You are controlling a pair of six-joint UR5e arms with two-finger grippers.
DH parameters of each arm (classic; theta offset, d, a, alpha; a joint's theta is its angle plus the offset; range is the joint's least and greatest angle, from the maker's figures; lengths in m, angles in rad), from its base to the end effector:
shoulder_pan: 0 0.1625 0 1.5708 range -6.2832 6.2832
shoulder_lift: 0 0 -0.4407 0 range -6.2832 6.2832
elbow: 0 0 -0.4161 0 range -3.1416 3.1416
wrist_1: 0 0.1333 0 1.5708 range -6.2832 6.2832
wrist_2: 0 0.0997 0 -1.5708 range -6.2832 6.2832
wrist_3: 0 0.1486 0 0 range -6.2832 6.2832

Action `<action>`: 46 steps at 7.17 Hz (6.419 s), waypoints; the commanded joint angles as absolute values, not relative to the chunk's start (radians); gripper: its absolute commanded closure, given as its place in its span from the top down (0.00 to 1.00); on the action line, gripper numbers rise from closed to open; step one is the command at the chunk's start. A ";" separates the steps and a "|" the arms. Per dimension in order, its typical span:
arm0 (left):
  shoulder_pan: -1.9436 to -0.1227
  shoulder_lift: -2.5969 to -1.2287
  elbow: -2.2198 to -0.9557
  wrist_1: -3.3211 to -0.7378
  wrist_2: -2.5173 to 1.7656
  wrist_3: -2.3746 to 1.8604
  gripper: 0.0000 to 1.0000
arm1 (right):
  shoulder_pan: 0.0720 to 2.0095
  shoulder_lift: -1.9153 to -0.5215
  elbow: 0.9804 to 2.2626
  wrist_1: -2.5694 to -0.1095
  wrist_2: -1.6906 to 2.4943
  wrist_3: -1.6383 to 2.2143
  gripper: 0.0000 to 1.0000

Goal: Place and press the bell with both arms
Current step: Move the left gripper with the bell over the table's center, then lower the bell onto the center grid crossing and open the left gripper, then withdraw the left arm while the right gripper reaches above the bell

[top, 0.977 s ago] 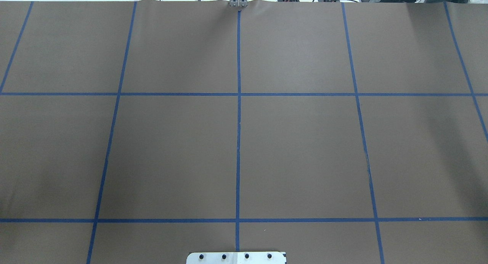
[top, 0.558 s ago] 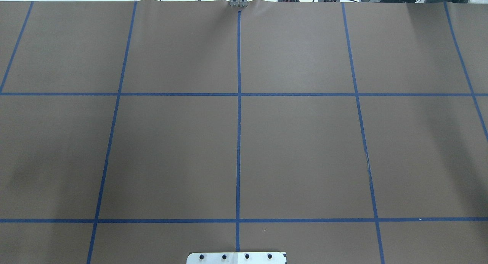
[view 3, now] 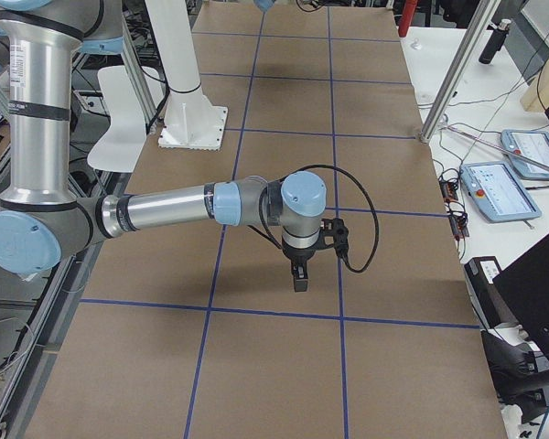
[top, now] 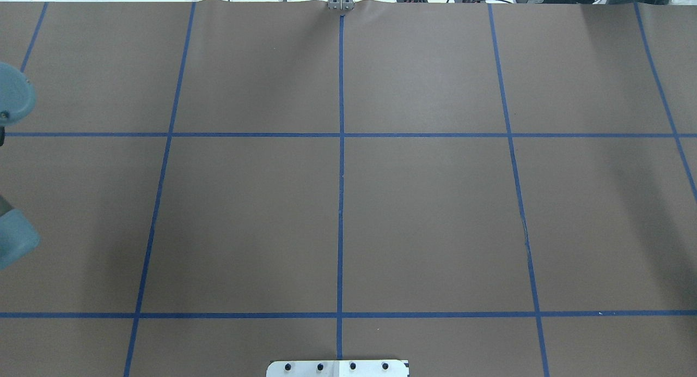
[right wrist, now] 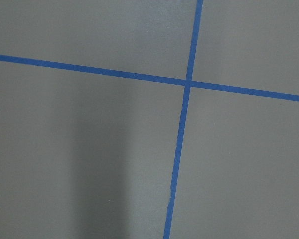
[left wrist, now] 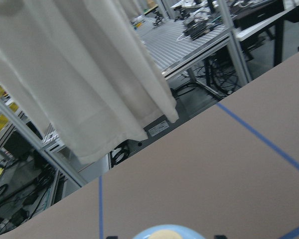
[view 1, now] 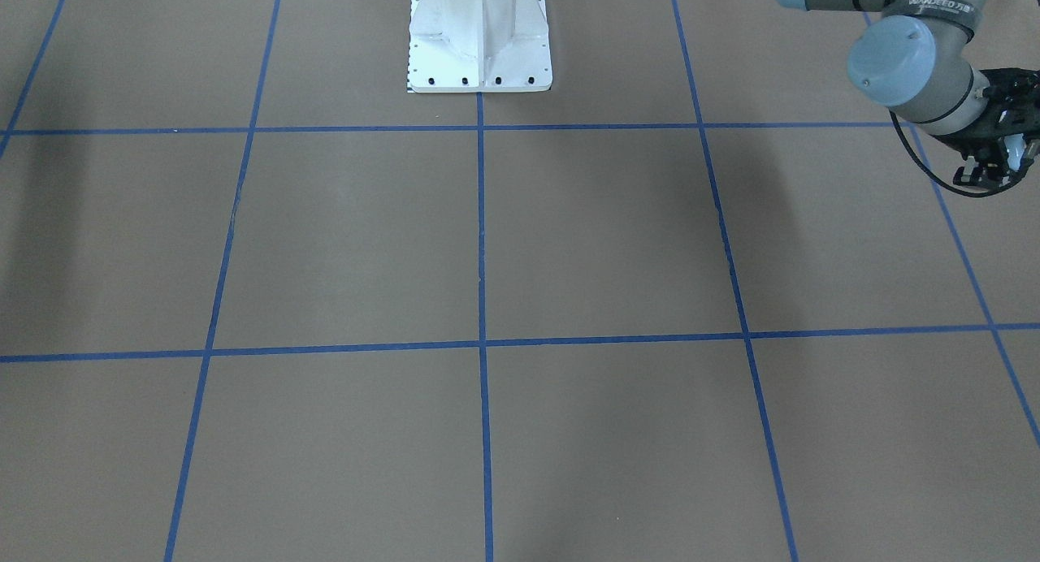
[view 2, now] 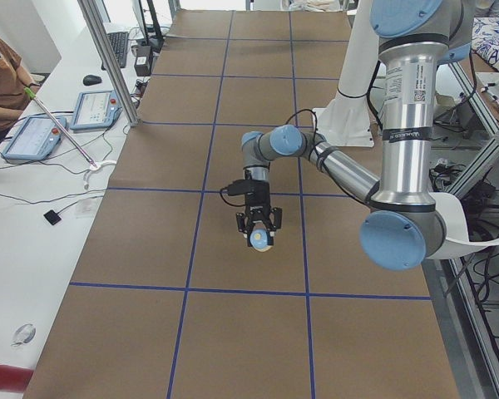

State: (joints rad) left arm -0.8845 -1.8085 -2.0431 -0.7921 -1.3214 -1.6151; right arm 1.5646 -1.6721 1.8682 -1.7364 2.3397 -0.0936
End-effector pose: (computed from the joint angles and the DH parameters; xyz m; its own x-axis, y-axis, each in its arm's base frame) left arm 0.1910 -0.5014 0.4701 0.5988 -0.7988 0.0577 0.7662 0.5924 0.2490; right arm 0.0271 -0.4666 0.6236 0.7148 -0.1190 0.6891 0.0733 0.9927 0.0953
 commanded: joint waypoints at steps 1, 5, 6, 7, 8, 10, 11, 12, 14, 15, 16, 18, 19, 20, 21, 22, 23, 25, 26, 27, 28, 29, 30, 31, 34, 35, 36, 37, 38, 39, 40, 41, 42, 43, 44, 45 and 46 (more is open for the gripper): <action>-0.818 -1.948 -2.013 -0.983 -1.258 -1.545 0.00 | 1.565 -1.672 1.861 -1.736 2.339 -0.095 1.00; -0.574 -2.040 -1.790 -1.681 -1.085 -1.367 0.00 | 1.565 -1.680 1.855 -1.736 2.341 -0.094 1.00; -0.537 -2.042 -1.722 -1.968 -1.086 -1.256 0.00 | 1.565 -1.678 1.849 -1.736 2.342 -0.094 1.00; -0.505 -2.072 -1.636 -2.182 -1.085 -1.165 0.00 | 1.565 -1.678 1.847 -1.736 2.342 -0.095 1.00; -0.488 -2.127 -1.558 -2.275 -1.086 -1.107 0.00 | 1.565 -1.680 1.845 -1.736 2.344 -0.095 1.00; -0.451 -2.239 -1.403 -2.380 -1.080 -1.036 0.00 | 1.565 -1.677 1.844 -1.738 2.342 -0.094 1.00; -0.430 -2.252 -1.349 -2.457 -1.039 -1.017 0.00 | 1.565 -1.678 1.845 -1.738 2.344 -0.092 1.00; -0.389 -2.290 -1.271 -2.521 -0.973 -1.009 0.00 | 1.565 -1.680 1.845 -1.738 2.344 -0.092 1.00; -0.318 -2.382 -1.152 -2.525 -0.860 -1.009 0.00 | 1.565 -1.677 1.833 -1.738 2.342 -0.092 1.00; -0.316 -2.396 -1.135 -2.519 -0.854 -1.006 0.00 | 1.565 -1.677 1.833 -1.738 2.344 -0.094 1.00; -0.316 -2.434 -1.096 -2.517 -0.854 -0.967 0.00 | 1.565 -1.678 1.832 -1.738 2.342 -0.094 1.00; -0.316 -2.486 -1.030 -2.513 -0.856 -0.950 0.00 | 1.565 -1.680 1.818 -1.738 2.342 -0.094 1.00; -0.316 -2.499 -1.003 -2.513 -0.854 -0.950 0.00 | 1.565 -1.680 1.812 -1.738 2.344 -0.094 1.00; -0.316 -2.499 -0.997 -2.513 -0.854 -0.950 0.00 | 1.565 -1.680 1.812 -1.738 2.344 -0.094 1.00; -0.318 -2.499 -0.988 -2.513 -0.854 -0.950 0.00 | 1.565 -1.680 1.812 -1.738 2.344 -0.094 1.00; -0.318 -2.499 -0.983 -2.513 -0.854 -0.951 0.00 | 1.565 -1.680 1.812 -1.738 2.344 -0.094 1.00; -0.318 -2.497 -0.979 -2.513 -0.854 -0.950 0.00 | 1.565 -1.680 1.813 -1.736 2.344 -0.094 1.00; -0.318 -2.499 -0.965 -2.513 -0.854 -0.950 0.17 | 1.565 -1.678 1.812 -1.738 2.344 -0.094 1.00; -0.318 -2.499 -0.965 -2.513 -0.854 -0.950 0.33 | 1.565 -1.677 1.813 -1.738 2.344 -0.094 1.00; -0.318 -2.499 -0.968 -2.513 -0.854 -0.950 0.61 | 1.565 -1.677 1.812 -1.738 2.344 -0.094 1.00; -0.318 -2.497 -0.968 -2.513 -0.853 -0.951 1.00 | 1.565 -1.677 1.812 -1.736 2.344 -0.094 1.00; -0.316 -2.497 -0.969 -2.514 -0.853 -0.954 1.00 | 1.565 -1.677 1.812 -1.736 2.344 -0.094 1.00; -0.314 -2.497 -0.973 -2.514 -0.853 -0.957 1.00 | 1.565 -1.677 1.812 -1.736 2.344 -0.094 1.00; -0.314 -2.497 -0.977 -2.514 -0.853 -0.957 1.00 | 1.565 -1.677 1.812 -1.736 2.344 -0.094 1.00; -0.356 -2.503 -1.098 -2.510 -0.868 -0.946 1.00 | 1.565 -1.671 1.813 -1.736 2.344 -0.094 1.00; -0.411 -2.506 -1.123 -2.496 -0.955 -0.945 1.00 | 1.565 -1.671 1.815 -1.736 2.344 -0.094 1.00; -0.478 -2.503 -1.162 -2.403 -1.071 -0.943 1.00 | 1.565 -1.667 1.819 -1.736 2.342 -0.095 1.00; -0.551 -2.499 -1.196 -2.329 -1.186 -0.924 1.00 | 1.563 -1.634 1.828 -1.738 2.335 -0.095 1.00; -0.643 -2.487 -1.204 -2.256 -1.348 -0.898 1.00 | 1.563 -1.615 1.835 -1.738 2.332 -0.095 1.00; -0.725 -2.467 -1.204 -2.217 -1.508 -0.891 1.00 | 1.559 -1.593 1.836 -1.736 2.333 -0.095 1.00; -0.798 -2.418 -1.206 -2.217 -1.661 -0.852 1.00 | 1.559 -1.588 1.847 -1.735 2.347 -0.094 1.00; -0.872 -2.345 -1.213 -2.220 -1.781 -0.765 1.00 | 1.542 -1.545 1.862 -1.736 2.376 -0.095 1.00; -0.947 -2.274 -1.218 -2.221 -1.884 -0.658 1.00 | 1.472 -1.485 1.867 -1.744 2.373 -0.075 1.00; -1.013 -2.202 -1.226 -2.232 -1.951 -0.578 1.00 | 1.394 -1.397 1.852 -1.749 2.372 0.068 1.00; -1.070 -2.144 -1.232 -2.229 -2.009 -0.502 1.00 | 1.312 -1.284 1.833 -1.767 2.373 0.242 1.00; -1.116 -2.096 -1.235 -2.232 -2.057 -0.448 1.00 | 1.225 -1.176 1.830 -1.813 2.367 0.393 1.00; -1.143 -2.048 -1.262 -2.229 -2.069 -0.427 1.00 | 1.157 -1.098 1.830 -1.836 2.361 0.627 1.00</action>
State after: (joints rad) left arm -1.0975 -2.1104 -1.2393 -2.2302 -2.0335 -0.4737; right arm 1.2523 -1.2117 1.8336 -1.8003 2.3674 0.3690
